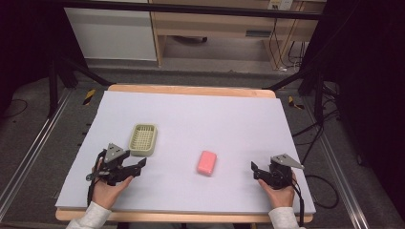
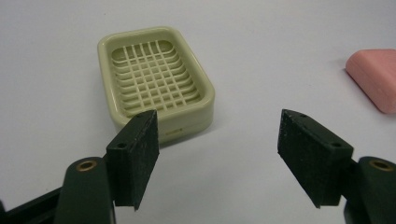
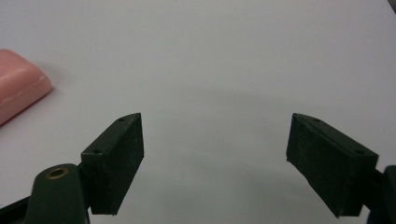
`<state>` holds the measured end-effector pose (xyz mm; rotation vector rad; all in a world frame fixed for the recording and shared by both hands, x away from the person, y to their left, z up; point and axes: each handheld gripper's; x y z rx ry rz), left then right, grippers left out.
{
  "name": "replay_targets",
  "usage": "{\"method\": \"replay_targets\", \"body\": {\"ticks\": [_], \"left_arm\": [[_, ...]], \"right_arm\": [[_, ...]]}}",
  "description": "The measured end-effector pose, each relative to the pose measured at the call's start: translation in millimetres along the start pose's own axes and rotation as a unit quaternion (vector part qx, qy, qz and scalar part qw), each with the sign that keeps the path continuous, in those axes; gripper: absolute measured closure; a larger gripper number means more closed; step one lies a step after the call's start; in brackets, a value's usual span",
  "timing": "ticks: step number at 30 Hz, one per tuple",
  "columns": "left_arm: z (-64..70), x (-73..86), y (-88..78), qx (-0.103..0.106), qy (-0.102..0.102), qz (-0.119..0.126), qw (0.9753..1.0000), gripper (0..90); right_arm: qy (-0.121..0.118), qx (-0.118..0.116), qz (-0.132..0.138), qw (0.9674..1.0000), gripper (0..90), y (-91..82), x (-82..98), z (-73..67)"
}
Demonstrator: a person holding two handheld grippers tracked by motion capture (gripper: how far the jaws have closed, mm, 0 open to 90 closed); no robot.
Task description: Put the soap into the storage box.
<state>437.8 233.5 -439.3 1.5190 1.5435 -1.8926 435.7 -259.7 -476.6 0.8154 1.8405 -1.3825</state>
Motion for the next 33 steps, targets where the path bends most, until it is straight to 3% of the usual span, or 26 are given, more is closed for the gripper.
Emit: {"method": "replay_targets", "body": {"ticks": [13,33], "left_arm": [[5.6,-14.7,4.7,0.013,0.004,0.003,0.9999,27.5],[35.2,-42.8,25.5,0.04,0.029,0.001,0.9988,27.0]], "right_arm": [[-0.001,-0.003,-0.001,1.0,19.3,-0.4,-0.8,-1.6],[-0.003,-0.005,0.002,1.0,20.5,-0.8,-1.7,-1.7]]}}
Point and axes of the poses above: each handheld gripper's, and its own axes: y roughly forward along the jaws, x roughly out of its underside, z roughly to its right, and after that the axes turned 11 degrees about y, right-handed
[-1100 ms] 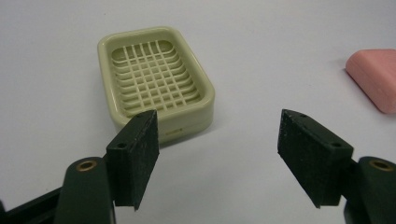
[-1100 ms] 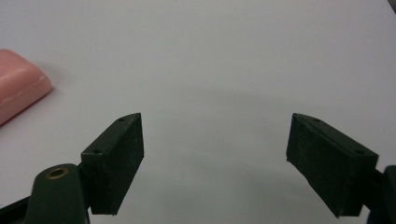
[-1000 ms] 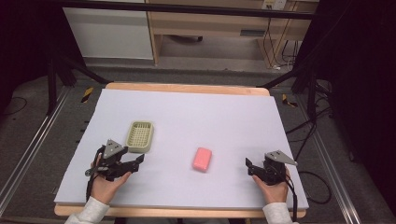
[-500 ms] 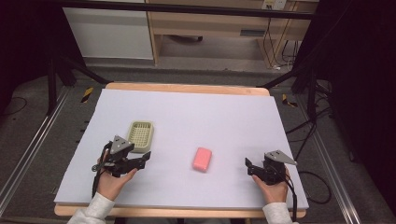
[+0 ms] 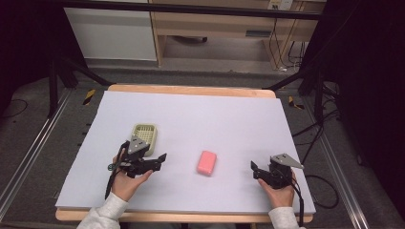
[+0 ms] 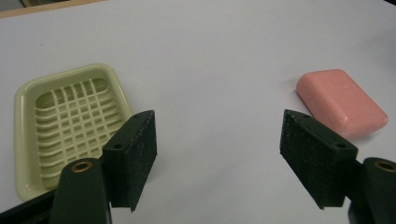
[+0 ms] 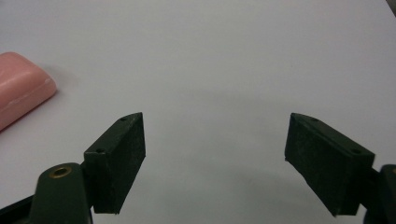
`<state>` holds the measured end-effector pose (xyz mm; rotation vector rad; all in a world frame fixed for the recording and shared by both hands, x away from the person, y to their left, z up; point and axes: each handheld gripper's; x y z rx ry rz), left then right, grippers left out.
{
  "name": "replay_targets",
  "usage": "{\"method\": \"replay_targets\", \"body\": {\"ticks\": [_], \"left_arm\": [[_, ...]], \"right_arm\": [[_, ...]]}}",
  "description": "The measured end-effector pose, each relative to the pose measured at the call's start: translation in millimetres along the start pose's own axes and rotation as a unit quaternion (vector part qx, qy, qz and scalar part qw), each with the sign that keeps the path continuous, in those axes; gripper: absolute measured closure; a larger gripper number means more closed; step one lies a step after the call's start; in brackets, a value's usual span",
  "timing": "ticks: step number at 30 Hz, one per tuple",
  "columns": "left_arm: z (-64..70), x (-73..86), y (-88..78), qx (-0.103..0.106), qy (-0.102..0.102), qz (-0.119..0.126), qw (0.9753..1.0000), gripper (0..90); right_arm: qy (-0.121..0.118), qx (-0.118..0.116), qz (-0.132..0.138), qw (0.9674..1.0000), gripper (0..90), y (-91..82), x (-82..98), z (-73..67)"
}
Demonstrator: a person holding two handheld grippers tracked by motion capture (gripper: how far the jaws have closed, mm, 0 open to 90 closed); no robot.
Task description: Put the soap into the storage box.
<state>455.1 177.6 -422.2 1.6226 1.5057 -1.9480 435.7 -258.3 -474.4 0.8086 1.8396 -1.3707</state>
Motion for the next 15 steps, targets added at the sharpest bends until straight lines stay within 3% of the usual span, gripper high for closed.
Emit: {"method": "replay_targets", "body": {"ticks": [15], "left_arm": [[13.6,-16.1,10.8,0.012,0.01,0.002,0.9999,26.7]], "right_arm": [[-0.002,0.0,0.001,1.0,21.1,0.5,-0.1,0.0]]}}
Point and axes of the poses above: each handheld gripper's, and its own axes: y roughly forward along the jaws, x roughly out of its underside, z roughly to its right, and after that the axes turned 11 degrees about y, right-handed
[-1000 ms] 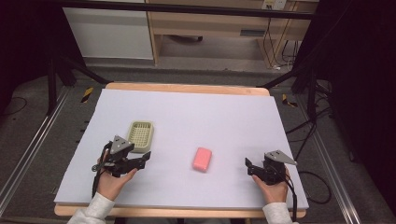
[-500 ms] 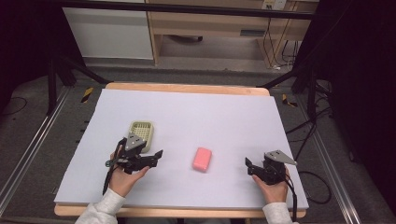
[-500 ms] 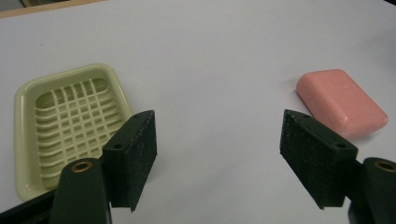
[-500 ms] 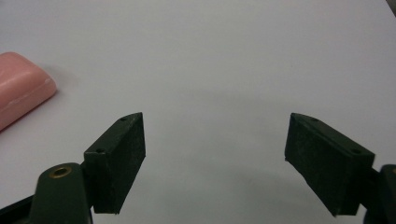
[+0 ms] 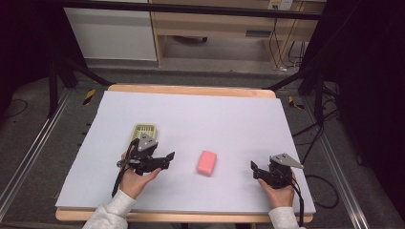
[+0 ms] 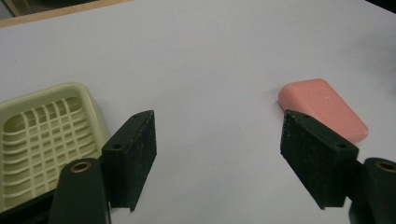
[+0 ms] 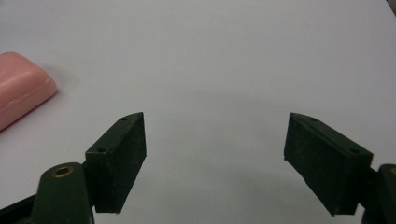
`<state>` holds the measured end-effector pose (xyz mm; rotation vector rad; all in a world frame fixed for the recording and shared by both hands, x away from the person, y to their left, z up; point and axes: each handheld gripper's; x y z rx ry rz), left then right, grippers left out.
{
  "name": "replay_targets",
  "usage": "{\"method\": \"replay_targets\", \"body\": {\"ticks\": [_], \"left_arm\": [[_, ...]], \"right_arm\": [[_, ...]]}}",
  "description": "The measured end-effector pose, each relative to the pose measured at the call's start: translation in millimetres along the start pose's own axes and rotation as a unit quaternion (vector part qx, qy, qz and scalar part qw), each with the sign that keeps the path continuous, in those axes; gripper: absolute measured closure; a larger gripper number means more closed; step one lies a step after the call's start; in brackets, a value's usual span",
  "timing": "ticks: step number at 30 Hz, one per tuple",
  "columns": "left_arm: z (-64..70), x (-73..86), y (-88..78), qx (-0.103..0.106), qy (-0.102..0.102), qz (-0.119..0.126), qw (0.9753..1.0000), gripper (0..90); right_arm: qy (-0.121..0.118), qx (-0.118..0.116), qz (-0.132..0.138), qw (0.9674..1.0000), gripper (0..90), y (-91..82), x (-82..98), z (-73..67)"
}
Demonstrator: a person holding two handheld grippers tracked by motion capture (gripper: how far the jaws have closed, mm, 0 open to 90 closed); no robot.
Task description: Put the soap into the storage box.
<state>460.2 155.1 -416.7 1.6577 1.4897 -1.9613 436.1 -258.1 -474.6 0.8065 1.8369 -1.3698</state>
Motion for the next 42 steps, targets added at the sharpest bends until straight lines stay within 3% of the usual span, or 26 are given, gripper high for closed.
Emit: {"method": "replay_targets", "body": {"ticks": [23,42], "left_arm": [[19.1,-16.0,19.6,0.016,0.009,-0.006,0.9998,26.7],[38.8,-29.1,38.1,0.028,0.03,-0.021,0.9989,26.6]], "right_arm": [[0.001,0.003,-0.003,1.0,20.5,0.7,-0.6,0.3],[0.0,0.005,-0.003,1.0,20.7,1.1,-0.5,0.2]]}}
Point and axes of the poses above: each handheld gripper's, and its own axes: y roughly forward along the jaws, x roughly out of its underside, z roughly to its right, and after that the axes turned 11 degrees about y, right-handed
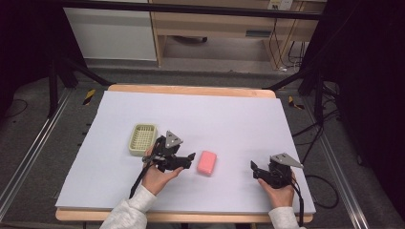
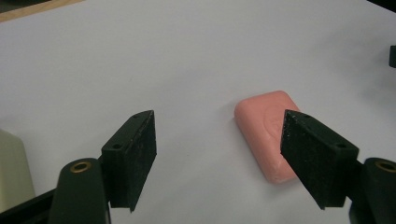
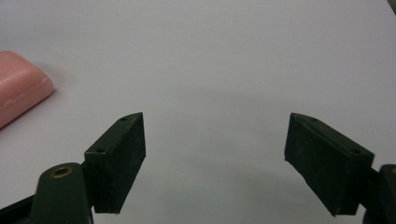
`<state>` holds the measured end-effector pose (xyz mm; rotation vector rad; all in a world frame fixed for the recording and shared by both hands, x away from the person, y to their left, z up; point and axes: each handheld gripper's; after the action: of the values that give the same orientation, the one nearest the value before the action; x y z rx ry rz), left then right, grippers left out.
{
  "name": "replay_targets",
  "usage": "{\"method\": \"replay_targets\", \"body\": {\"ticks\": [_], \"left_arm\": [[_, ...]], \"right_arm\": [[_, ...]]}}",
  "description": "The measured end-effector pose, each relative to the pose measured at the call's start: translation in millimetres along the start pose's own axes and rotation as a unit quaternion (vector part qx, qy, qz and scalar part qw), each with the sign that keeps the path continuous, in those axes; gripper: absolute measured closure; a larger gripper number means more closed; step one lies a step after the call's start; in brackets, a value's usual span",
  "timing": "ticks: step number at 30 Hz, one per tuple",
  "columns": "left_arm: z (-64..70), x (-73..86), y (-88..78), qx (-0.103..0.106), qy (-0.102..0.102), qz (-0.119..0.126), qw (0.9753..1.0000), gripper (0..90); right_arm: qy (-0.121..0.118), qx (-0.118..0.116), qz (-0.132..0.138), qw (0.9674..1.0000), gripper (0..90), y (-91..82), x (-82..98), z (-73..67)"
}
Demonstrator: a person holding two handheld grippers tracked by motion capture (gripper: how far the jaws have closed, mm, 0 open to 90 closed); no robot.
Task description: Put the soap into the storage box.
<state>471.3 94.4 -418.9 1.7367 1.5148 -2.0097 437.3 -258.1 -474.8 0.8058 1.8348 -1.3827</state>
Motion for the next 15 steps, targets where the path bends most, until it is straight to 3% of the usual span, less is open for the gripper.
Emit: {"method": "replay_targets", "body": {"ticks": [15], "left_arm": [[12.7,-6.9,15.9,0.012,0.005,-0.01,0.9999,25.6]], "right_arm": [[-0.001,-0.001,0.0,1.0,20.6,0.0,0.0,0.3]]}}
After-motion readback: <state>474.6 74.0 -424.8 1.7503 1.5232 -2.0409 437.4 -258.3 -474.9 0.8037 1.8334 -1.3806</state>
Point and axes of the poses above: each handheld gripper's, and its own axes: y roughly forward along the jaws, x roughly out of its underside, z roughly to its right, and after that the axes turned 11 degrees about y, right-handed
